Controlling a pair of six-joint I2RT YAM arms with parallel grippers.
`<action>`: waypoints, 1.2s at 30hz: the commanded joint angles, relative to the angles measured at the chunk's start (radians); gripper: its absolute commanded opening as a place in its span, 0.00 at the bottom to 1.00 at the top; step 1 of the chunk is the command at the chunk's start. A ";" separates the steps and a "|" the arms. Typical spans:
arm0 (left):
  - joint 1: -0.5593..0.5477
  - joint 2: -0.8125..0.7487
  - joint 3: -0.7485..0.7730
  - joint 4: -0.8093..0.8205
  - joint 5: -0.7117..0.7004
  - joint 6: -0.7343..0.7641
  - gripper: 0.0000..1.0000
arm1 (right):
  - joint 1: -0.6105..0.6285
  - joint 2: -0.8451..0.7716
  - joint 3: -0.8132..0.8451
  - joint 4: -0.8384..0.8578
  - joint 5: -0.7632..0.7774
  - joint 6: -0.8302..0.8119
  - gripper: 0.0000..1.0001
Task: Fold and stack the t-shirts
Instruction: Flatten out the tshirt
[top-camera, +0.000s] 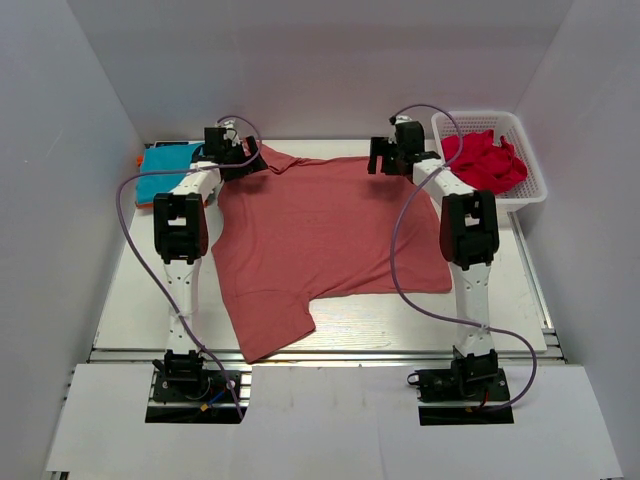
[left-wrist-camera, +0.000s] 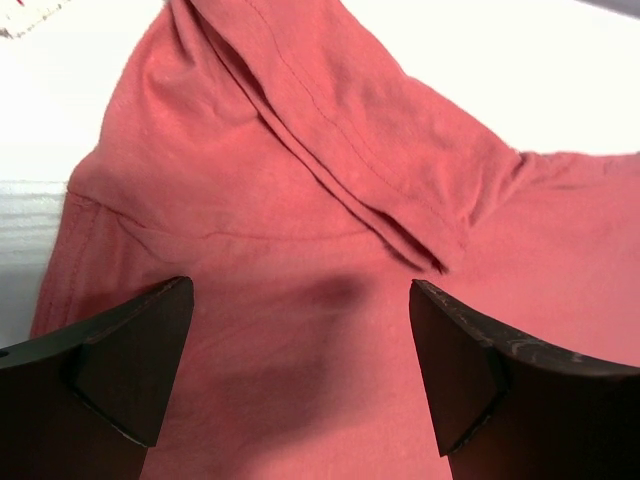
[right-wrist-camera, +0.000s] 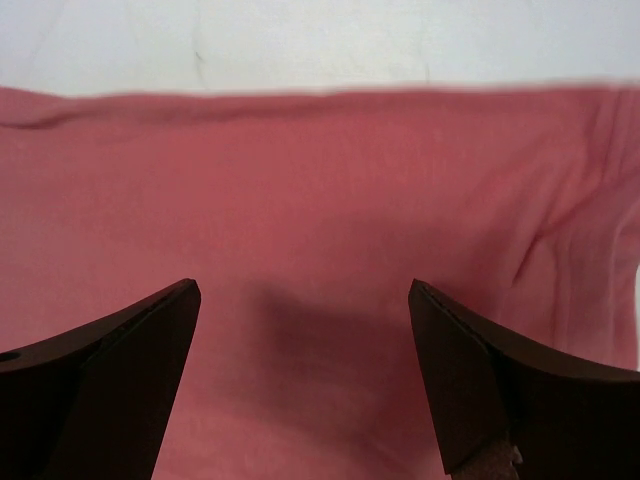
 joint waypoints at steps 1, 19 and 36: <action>-0.014 -0.014 0.017 -0.118 0.069 0.030 0.99 | -0.027 -0.067 -0.071 -0.037 -0.001 0.112 0.90; -0.221 -0.025 0.094 -0.092 -0.418 0.429 0.99 | -0.078 -0.008 -0.083 -0.121 -0.206 0.165 0.90; -0.229 -0.052 -0.023 0.050 -0.630 0.394 0.98 | -0.109 -0.001 -0.091 -0.127 -0.261 0.149 0.90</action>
